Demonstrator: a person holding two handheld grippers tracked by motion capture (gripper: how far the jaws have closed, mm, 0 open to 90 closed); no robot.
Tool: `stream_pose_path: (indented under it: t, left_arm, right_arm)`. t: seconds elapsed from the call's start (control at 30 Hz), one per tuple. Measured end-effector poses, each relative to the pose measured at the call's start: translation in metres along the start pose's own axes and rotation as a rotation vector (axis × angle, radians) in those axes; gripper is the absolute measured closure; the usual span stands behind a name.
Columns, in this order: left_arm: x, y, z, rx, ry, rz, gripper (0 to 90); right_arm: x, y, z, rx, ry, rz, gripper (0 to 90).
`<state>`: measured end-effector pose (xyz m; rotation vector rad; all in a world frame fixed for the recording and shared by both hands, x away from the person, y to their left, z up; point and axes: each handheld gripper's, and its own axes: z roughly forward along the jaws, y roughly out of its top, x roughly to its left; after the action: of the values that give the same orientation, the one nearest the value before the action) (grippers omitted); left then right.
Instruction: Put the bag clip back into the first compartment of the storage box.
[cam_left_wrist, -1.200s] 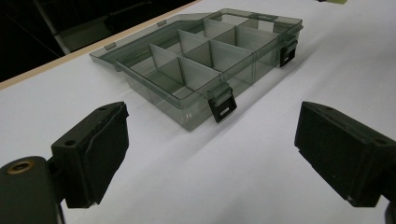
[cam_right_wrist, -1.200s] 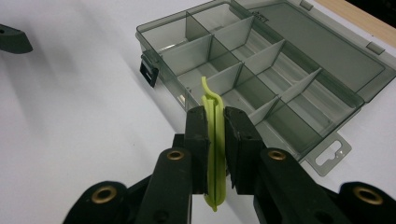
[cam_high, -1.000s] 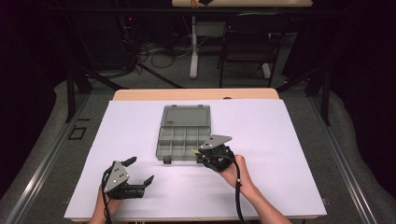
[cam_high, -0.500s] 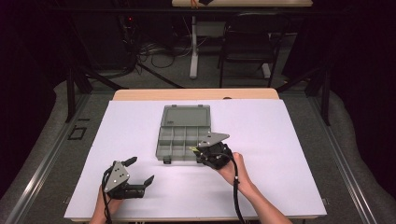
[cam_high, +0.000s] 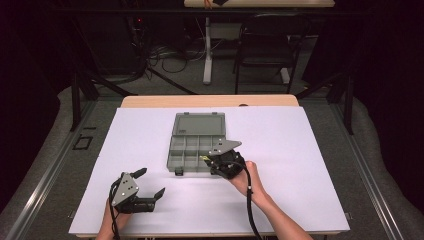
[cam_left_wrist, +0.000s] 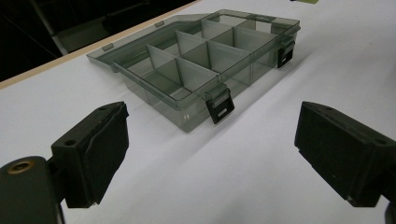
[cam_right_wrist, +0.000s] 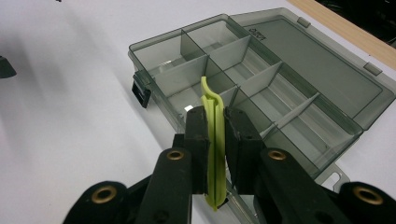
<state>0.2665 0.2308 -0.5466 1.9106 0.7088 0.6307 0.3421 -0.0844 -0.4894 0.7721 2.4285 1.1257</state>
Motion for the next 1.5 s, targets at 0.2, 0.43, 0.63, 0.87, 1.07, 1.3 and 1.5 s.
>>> stream_pose_path:
  t: [0.2,0.43,0.63,0.87,1.07,1.3,1.5]
  left_arm:
    - [0.000,0.000,0.000,-0.001,0.001,-0.002,9.8]
    - [0.000,0.000,0.000,0.001,0.004,0.000,9.8]
    - [0.001,0.000,0.000,0.000,0.007,0.003,9.8]
    - [0.000,0.000,-0.001,-0.001,0.005,0.003,9.8]
    - [0.000,0.000,-0.001,-0.002,0.005,0.003,9.8]
    - [0.000,0.000,-0.001,-0.005,0.009,0.001,9.9]
    - [0.000,0.000,-0.001,-0.005,0.008,0.002,9.8]
  right_arm:
    - [0.000,0.003,0.003,0.001,0.000,-0.002,80.3]
    - [-0.002,0.008,0.006,0.000,-0.003,-0.008,80.3]
    - [-0.004,0.013,0.011,0.001,-0.001,-0.010,80.3]
    - [-0.006,0.017,0.016,0.011,-0.001,-0.010,80.3]
    - [-0.007,0.022,0.020,0.015,0.003,-0.008,80.3]
    - [-0.007,0.029,0.025,0.017,0.004,-0.014,80.3]
    - [-0.008,0.035,0.030,0.022,0.005,-0.014,80.3]
